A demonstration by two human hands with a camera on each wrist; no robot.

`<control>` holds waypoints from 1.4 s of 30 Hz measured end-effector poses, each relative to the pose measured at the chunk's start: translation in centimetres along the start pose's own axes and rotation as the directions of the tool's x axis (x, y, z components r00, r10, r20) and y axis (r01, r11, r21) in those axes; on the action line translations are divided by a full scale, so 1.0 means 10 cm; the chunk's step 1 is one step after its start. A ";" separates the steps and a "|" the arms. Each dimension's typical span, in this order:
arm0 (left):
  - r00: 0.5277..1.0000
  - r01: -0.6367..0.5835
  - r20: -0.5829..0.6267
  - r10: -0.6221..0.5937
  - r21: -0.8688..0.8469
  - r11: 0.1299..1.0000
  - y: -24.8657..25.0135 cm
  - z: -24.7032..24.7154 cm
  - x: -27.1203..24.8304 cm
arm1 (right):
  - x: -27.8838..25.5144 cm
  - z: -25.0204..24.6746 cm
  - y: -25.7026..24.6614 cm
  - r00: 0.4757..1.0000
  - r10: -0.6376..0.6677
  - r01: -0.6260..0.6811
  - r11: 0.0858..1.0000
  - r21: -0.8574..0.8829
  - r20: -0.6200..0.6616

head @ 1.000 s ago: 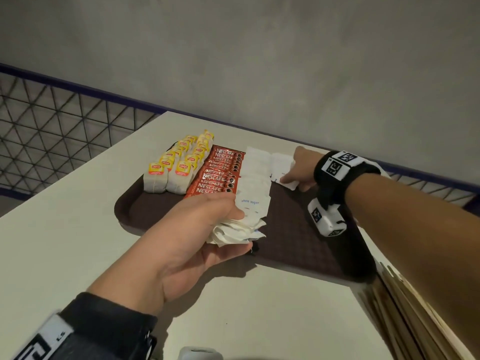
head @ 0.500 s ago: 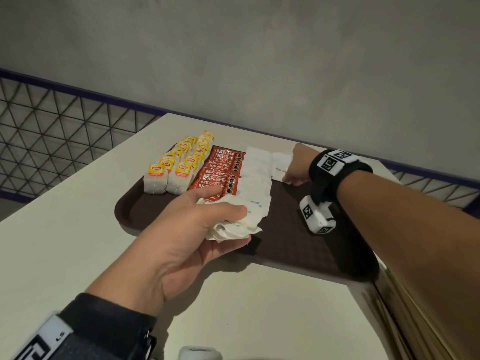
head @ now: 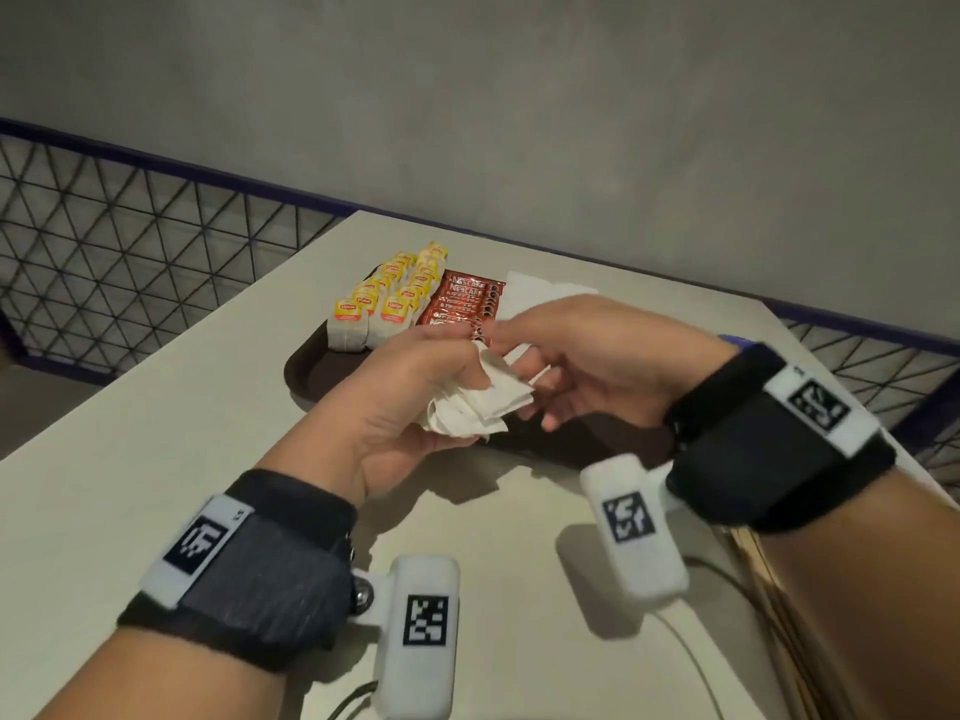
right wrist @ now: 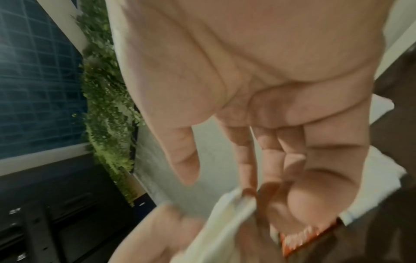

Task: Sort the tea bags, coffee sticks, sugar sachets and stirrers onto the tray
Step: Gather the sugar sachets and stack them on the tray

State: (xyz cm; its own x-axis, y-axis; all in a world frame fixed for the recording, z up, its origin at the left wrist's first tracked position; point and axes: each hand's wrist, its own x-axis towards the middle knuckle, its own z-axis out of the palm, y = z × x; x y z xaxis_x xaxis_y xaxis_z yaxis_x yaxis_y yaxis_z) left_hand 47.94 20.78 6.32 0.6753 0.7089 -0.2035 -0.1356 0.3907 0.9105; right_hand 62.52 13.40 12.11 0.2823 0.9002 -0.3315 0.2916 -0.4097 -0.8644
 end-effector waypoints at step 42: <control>0.993 -0.037 0.113 0.025 0.100 0.994 -0.06 0.03 -0.05 | -0.43 0.24 0.71 0.977 -0.071 0.206 0.542 0.815 -0.199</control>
State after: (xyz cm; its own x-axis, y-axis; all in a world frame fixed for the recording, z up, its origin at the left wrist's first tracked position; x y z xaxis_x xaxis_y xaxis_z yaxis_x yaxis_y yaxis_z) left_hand 47.88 19.96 5.97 0.7494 0.6476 -0.1382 -0.0874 0.3036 0.9488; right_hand 61.18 6.96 6.51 0.4371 0.8797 -0.1870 -0.5290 0.0834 -0.8445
